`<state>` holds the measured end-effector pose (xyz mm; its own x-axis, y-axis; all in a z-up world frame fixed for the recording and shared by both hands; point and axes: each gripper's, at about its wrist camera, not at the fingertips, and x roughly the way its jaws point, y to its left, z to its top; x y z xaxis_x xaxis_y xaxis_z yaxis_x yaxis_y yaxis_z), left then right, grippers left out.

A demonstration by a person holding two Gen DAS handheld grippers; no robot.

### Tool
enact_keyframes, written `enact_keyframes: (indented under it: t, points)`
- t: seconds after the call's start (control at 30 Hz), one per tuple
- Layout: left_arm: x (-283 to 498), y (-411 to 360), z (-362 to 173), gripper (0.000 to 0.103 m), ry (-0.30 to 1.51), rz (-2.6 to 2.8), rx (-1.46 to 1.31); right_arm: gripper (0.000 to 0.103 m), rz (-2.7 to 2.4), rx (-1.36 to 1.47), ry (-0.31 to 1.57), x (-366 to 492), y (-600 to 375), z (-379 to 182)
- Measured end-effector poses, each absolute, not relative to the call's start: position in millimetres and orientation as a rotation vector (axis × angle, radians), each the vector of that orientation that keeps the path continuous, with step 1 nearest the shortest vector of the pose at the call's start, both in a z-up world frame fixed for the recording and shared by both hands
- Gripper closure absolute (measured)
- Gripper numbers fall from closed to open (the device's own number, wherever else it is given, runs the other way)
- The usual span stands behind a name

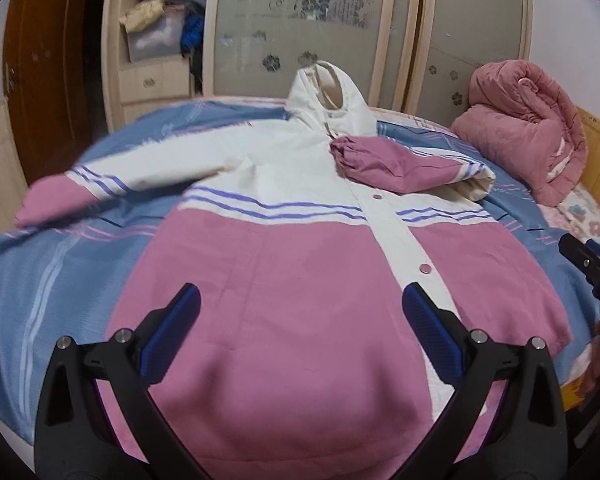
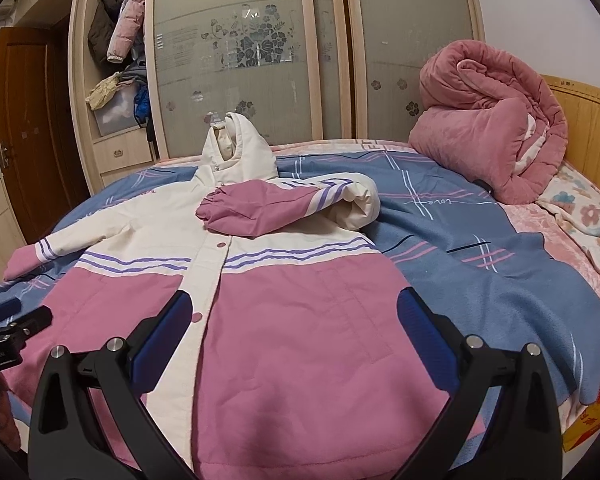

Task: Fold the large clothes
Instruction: 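Grasp the folded pink sleeve cuff with the left gripper, then lay the sleeve flatter across the chest and open the left gripper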

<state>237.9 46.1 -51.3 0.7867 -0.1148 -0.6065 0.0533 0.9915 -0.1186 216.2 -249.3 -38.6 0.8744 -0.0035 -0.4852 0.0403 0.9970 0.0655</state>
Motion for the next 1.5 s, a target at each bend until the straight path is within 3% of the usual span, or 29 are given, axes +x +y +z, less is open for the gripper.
enact_keyframes:
  t: [0.3, 0.57, 0.7, 0.93, 1.03, 1.1, 1.13, 1.2, 1.5]
  points:
    - [297, 17, -24, 0.002, 0.721, -0.167, -0.063, 0.001, 0.029, 0.116, 0.519, 225, -251, -46]
    - [438, -27, -24, 0.002, 0.909, -0.278, -0.098, 0.001, 0.061, 0.176, 0.545, 234, -256, -50]
    - [505, -29, -47, 0.013, 0.991, -0.291, -0.241, 0.001, 0.092, 0.187, 0.563, 238, -253, -53]
    - [586, -28, -100, 0.021, 1.058, -0.203, -0.416, 0.001, 0.126, 0.186, 0.563, 240, -252, -53]
    - [606, -34, -117, 0.03, 1.085, -0.189, -0.437, 0.001, 0.127, 0.195, 0.579, 245, -253, -56]
    - [616, -36, -125, 0.049, 1.092, -0.193, -0.481, 0.001, 0.127, 0.192, 0.582, 247, -253, -57]
    - [619, -37, -126, 0.05, 1.094, -0.177, -0.489, 0.001, 0.126, 0.188, 0.582, 248, -253, -57]
    - [622, -35, -120, 0.073, 1.045, -0.147, -0.491, 0.001, 0.125, 0.184, 0.59, 251, -252, -60]
    - [599, 0, -36, 0.076, 0.764, -0.101, -0.355, 0.001, 0.157, 0.151, 0.632, 258, -231, -70]
